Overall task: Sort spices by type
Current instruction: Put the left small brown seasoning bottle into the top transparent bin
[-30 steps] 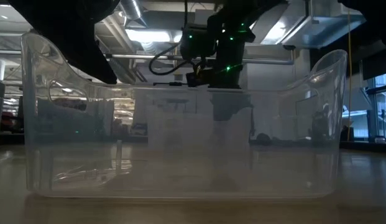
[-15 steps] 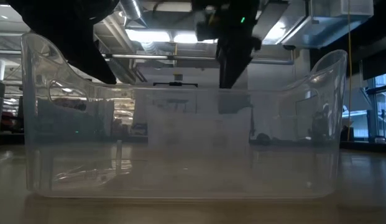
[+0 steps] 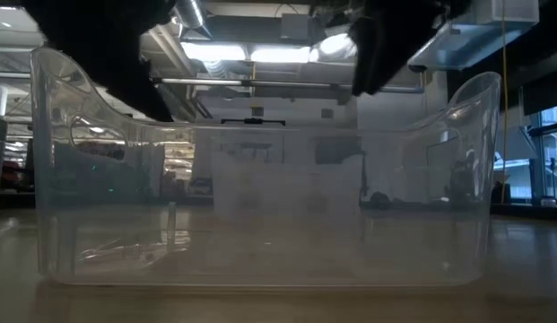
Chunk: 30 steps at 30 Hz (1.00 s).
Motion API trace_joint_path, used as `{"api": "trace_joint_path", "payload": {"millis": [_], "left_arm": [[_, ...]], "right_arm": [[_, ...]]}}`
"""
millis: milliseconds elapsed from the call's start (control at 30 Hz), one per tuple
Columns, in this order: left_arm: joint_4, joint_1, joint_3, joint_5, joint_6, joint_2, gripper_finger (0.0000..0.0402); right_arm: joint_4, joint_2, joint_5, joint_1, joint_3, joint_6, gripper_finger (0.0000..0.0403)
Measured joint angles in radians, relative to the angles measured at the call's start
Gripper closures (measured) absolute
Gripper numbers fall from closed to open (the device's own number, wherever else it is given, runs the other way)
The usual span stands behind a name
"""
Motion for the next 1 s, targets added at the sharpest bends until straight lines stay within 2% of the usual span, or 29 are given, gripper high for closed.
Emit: {"api": "trace_joint_path", "payload": {"millis": [100,233,367,500,600,767,1000], "left_arm": [[0.096,0.033,0.001,0.097,0.107,0.0,0.0133],[0.092,0.049,0.051,0.225,0.194,0.0,0.0109],[0.056,0.013,0.093,0.343,0.284,0.0,0.0105],[0.019,-0.049,0.114,0.393,0.318,0.0,0.0109],[-0.059,-0.104,0.126,0.404,0.297,0.0,0.0111],[-0.204,-0.206,0.159,0.407,0.177,0.0,0.0111],[-0.268,-0.353,0.179,0.407,-0.018,0.0,0.0112]], "right_arm": [[0.052,-0.035,0.055,0.065,-0.093,0.09,0.0178],[0.098,-0.063,0.123,0.154,-0.171,0.24,0.0178],[0.169,-0.067,0.205,0.238,-0.219,0.352,0.0178],[0.256,-0.067,0.297,0.296,-0.267,0.474,0.0178],[0.289,-0.067,0.319,0.327,-0.305,0.586,0.0178],[0.344,-0.066,0.329,0.361,-0.363,0.747,0.0178],[0.477,-0.053,0.347,0.379,-0.415,0.813,0.0178]]}}
